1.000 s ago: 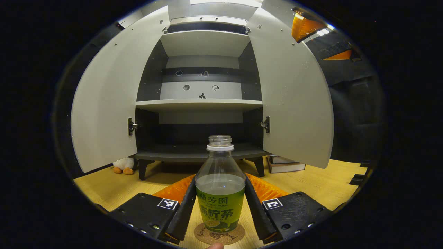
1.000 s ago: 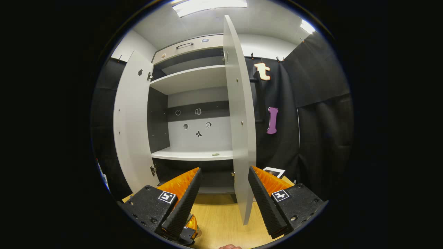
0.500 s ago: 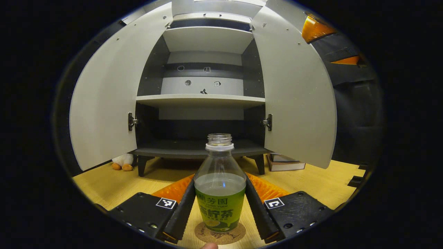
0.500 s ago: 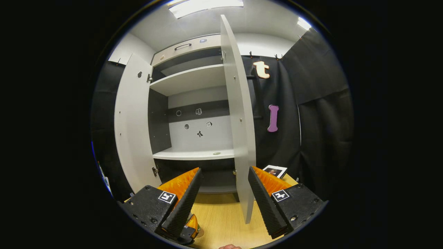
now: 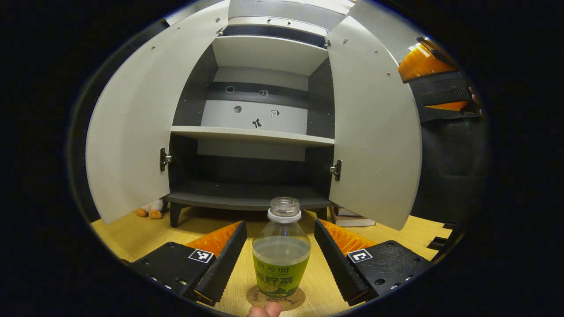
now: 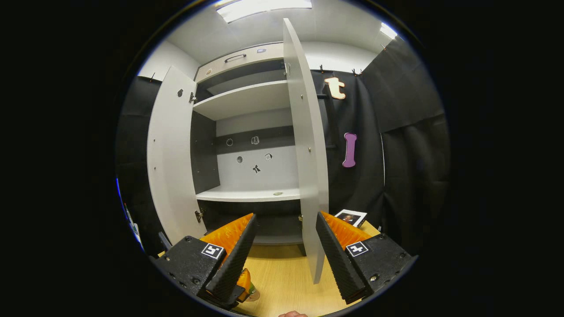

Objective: Grasp the bottle in the cabinet with the left hand and place it on the coaster, then close the right door with the right hand and the left door with the left hand.

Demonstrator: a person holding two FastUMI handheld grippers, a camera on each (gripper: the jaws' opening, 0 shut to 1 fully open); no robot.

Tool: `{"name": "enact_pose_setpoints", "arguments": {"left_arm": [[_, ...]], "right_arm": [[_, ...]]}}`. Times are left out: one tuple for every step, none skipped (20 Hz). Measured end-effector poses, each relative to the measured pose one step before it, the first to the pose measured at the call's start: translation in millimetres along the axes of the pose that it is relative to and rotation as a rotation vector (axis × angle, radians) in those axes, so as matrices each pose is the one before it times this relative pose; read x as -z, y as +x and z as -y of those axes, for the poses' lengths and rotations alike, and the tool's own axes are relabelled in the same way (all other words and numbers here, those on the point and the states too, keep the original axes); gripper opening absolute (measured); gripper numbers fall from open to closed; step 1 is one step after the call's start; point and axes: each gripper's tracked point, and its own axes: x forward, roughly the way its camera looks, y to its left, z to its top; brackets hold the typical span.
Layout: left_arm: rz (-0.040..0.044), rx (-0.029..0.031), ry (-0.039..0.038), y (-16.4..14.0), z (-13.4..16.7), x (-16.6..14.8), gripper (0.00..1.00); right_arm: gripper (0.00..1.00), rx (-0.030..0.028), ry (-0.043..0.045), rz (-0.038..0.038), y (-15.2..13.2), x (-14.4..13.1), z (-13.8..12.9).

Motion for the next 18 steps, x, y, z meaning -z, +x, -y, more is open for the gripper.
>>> {"name": "enact_pose_setpoints", "arguments": {"left_arm": [[0.00897,0.01131,-0.00716,-4.51,0.39,-10.66,0.94],[0.00802,0.0075,-0.00977,-5.57,0.14,-11.99,0.94],[0.00956,-0.00003,-0.00702,-4.54,-1.33,-13.34,0.94],[0.01277,-0.00137,-0.00527,-3.56,-1.3,-15.59,0.94],[0.01462,-0.00104,-0.00197,-2.07,-1.69,-15.63,0.97],[0.01389,-0.0034,0.00087,-1.52,-2.05,-16.38,0.97],[0.00873,-0.00046,0.00071,-0.64,-2.35,-13.28,0.94],[0.01009,0.00005,-0.00375,-1.1,-0.64,-13.79,0.94],[0.00489,-0.00258,-0.00726,-0.37,-1.82,-10.95,0.97],[0.00648,-0.00415,-0.00027,0.11,-1.52,-9.78,0.94],[0.00114,-0.00746,0.00733,-0.18,-2.84,-7.18,0.94],[0.00298,-0.00771,0.00699,-0.37,-3.23,-7.45,0.94],[0.00595,-0.01166,0.00039,-0.72,-3.85,-6.12,0.94],[0.01223,-0.0165,-0.00789,-0.9,-4.87,-5.09,0.94],[0.01049,-0.01422,-0.01445,-1.05,-3.89,-5.44,0.94],[0.00567,-0.01602,-0.01693,-1.73,-2.53,-3.23,0.95],[-0.00266,-0.01611,-0.01663,-1.35,-2.14,-0.1,0.95],[-0.00749,-0.01676,-0.00734,-3.62,1.15,0.36,0.95]], "right_arm": [[0.83,-0.00052,-0.00322,0.00246,0.59,0.26,-0.18],[0.83,0.00255,-0.00541,0.00286,0.77,0.94,0.22],[0.83,-0.00022,-0.00337,0.00235,0.51,1.2,0.34],[0.83,-0.00149,0.00015,0.00411,0.73,1.21,-0.81],[0.83,-0.00221,0.00178,0.00792,0.53,0.3,-0.58],[0.83,-0.00121,0.00122,0.00868,1.52,0.76,-0.7],[0.83,-0.0024,0.00315,0.00689,1.09,1.46,-0.82],[0.83,-0.00454,0.00772,0.00824,1.35,0.79,-2.31],[0.83,-0.00803,0.01127,0.01091,1.22,-0.65,-3.34],[0.83,-0.00672,0.01039,0.01111,0.68,-0.2,-2.01],[0.83,-0.00612,0.00564,0.00891,-0.2,-0.84,-1.44],[0.83,-0.00874,0.00122,0.00855,-1.34,-1.54,-0.26],[0.83,-0.00999,0.00034,0.01905,-1.6,-5.86,0.36],[0.83,-0.01083,-0.00149,0.01219,-2.29,-5.61,0.84],[0.83,-0.00935,0.00022,-0.00051,-1.57,-4.45,2.39],[0.83,0.00068,0.0047,-0.00867,-2.39,-3.64,6.75],[0.83,0.00972,0.01099,-0.00124,-1.23,-9.67,8.77],[0.83,0.01179,0.01438,0.01332,-1.72,-15.36,9.83]]}}
